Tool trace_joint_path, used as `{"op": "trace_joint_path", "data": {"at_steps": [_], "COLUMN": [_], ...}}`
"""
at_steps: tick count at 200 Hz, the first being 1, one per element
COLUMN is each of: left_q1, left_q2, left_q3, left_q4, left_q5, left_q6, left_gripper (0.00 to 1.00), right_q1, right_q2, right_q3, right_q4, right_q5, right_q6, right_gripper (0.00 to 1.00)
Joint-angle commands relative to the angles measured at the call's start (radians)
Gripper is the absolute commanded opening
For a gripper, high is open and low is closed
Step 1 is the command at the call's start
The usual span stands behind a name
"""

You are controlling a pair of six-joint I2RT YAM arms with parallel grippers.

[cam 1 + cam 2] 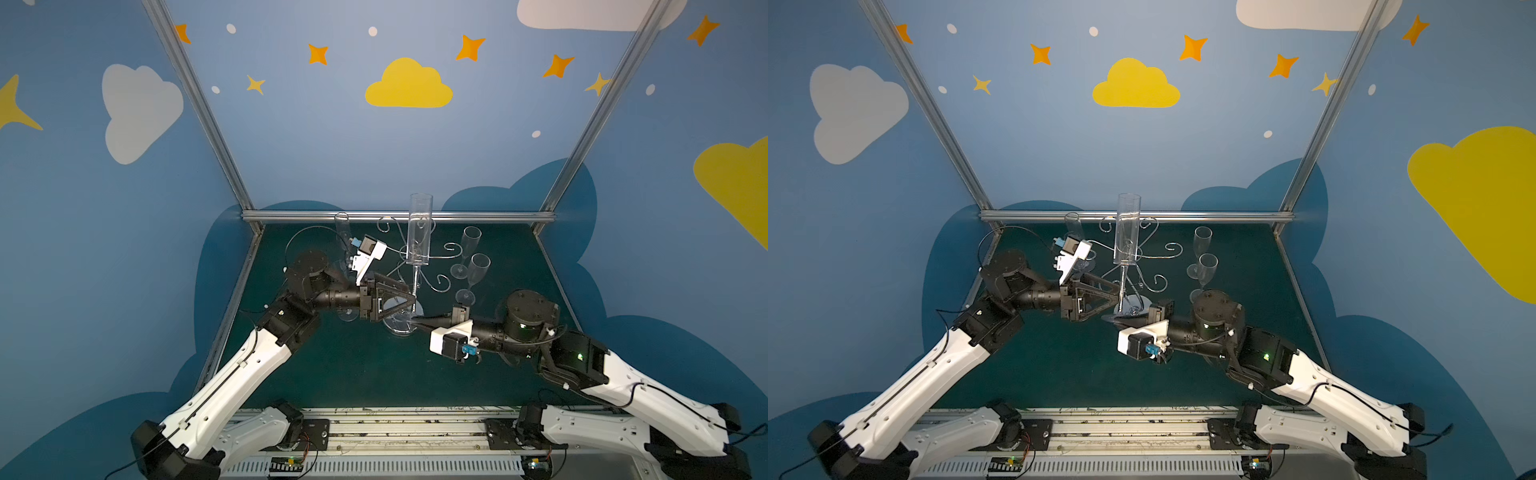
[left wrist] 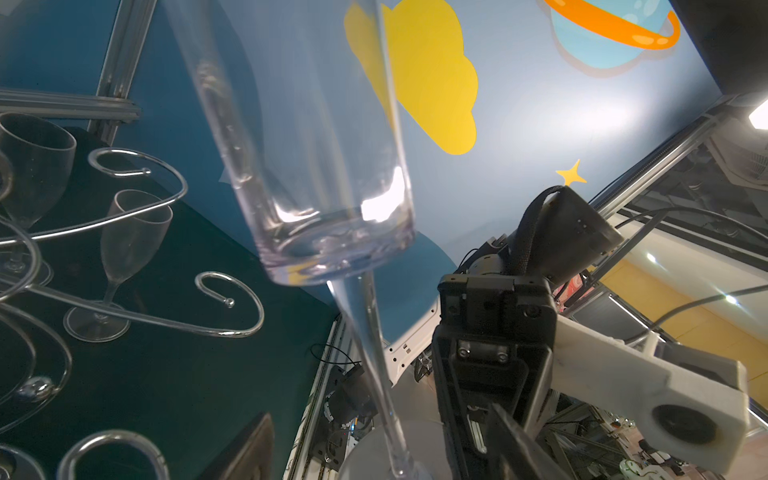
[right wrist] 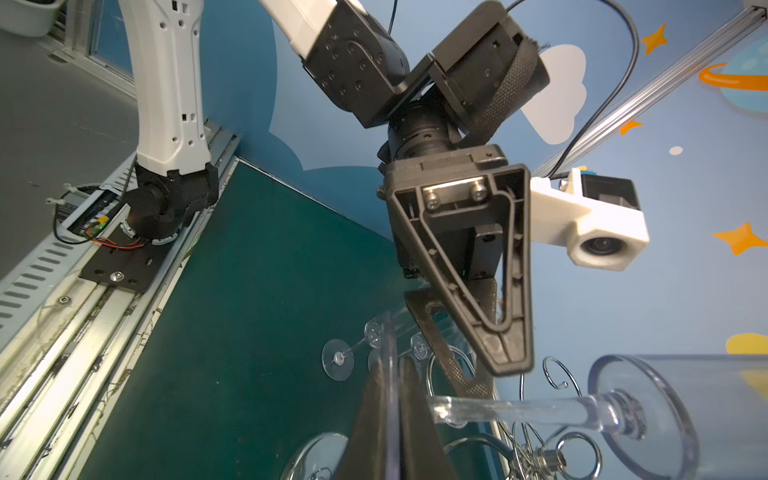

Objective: Take the wine glass off the wine glass rack
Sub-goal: 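Swing the glass upright toward center while the left gripper grasps its stem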

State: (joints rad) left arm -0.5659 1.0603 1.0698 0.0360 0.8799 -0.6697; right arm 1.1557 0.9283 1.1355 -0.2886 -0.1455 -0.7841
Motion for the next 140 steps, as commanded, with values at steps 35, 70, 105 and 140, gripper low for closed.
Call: {"op": "trace_joint_path", "data": {"at_steps": [35,70,105,140], "left_q1": [-0.019,-0.023,-0.026,-0.032], "left_q2": [0.017,0.029,0.042,0.051], "left_q3": [0.027,0.033,0.037,0.044], "left_q4": [0.039,0.041,0.05,0.054], "left_q5": [0.018,0.019,0.017,0.019], "left_q6": [-0.007,-0.013,-0.032,-0.04], "left_gripper": [0.58,0.47,0.35,0.27], "right_q1": [0.033,0.049,0.067,0.079], "right_q2": [0.011,0.009,0.017,0.023], "right_q3": [-0.02,-0.02,-0.024,-0.032], "right_q4": [0.065,0.063,0.062,0.078], "right_q5": [0.072,0.089,0.108,0.127], "right_q6": [-0.04,-0.056,-0.075,-0.108], "right_gripper": [0.0,0.0,0.0,0.0]}}
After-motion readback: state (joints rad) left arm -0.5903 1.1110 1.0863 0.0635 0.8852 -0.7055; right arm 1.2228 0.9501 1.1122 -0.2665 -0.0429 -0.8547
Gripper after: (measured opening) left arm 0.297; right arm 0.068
